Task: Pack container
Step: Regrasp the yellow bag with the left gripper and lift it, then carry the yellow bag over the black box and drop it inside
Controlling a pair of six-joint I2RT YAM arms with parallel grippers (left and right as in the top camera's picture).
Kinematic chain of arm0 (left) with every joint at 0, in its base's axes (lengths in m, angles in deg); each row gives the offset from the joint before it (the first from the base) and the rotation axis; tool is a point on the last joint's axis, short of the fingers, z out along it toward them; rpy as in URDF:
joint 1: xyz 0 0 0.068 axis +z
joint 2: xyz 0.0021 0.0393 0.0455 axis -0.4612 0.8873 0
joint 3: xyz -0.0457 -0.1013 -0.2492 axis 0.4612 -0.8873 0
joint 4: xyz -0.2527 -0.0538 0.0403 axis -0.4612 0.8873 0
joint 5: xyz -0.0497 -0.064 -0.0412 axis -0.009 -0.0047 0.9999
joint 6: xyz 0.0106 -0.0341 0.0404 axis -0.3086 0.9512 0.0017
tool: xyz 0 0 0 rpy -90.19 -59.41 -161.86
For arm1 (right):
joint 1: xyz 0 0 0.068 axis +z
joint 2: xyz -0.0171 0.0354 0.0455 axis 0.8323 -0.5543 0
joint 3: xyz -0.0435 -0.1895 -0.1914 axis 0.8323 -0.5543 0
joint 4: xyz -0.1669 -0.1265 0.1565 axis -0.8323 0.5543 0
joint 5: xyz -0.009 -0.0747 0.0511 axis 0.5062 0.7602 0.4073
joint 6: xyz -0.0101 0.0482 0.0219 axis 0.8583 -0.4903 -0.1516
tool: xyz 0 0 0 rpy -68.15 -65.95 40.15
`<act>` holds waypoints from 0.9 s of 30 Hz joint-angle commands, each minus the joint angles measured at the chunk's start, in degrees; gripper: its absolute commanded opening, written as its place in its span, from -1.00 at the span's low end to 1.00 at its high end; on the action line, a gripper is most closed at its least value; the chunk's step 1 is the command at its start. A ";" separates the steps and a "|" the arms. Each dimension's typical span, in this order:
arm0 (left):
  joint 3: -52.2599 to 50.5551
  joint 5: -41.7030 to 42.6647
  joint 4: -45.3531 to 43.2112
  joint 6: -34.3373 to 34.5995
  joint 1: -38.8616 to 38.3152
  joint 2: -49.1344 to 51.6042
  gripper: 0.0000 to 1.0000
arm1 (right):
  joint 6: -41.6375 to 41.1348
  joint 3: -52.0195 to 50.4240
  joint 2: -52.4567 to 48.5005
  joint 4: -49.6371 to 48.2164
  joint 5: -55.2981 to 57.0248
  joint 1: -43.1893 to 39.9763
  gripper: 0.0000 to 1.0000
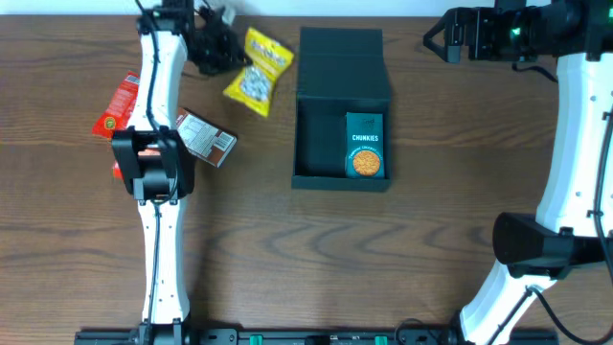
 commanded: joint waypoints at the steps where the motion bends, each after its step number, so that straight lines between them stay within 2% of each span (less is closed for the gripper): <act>1: 5.38 -3.78 2.03 8.15 -0.31 -8.63 -0.88 | 1.09 0.26 0.59 -0.02 0.87 -0.87 0.99; 3: 5.46 -3.80 3.78 10.47 -0.81 -11.56 -0.88 | 1.22 0.26 0.59 -0.11 0.87 -1.57 0.98; 7: 5.46 -3.96 7.30 10.95 -3.32 -16.00 -0.88 | 1.86 0.28 0.59 -0.63 1.40 -3.06 0.99; 15: 5.46 -4.42 10.62 15.26 -13.09 -22.18 -0.88 | 2.51 0.26 0.59 -0.42 2.36 -8.35 0.98; 20: 5.18 -5.07 17.22 15.32 -17.99 -22.67 -0.88 | 2.54 0.28 0.59 0.09 2.36 -10.97 0.99; 23: 3.78 -6.62 21.88 16.87 -18.58 -22.21 -0.88 | 2.51 0.26 0.59 0.37 2.32 -12.13 0.99; 27: 2.43 -6.67 23.47 16.59 -19.02 -22.14 -0.88 | 2.51 0.26 0.59 0.48 1.88 -13.20 0.99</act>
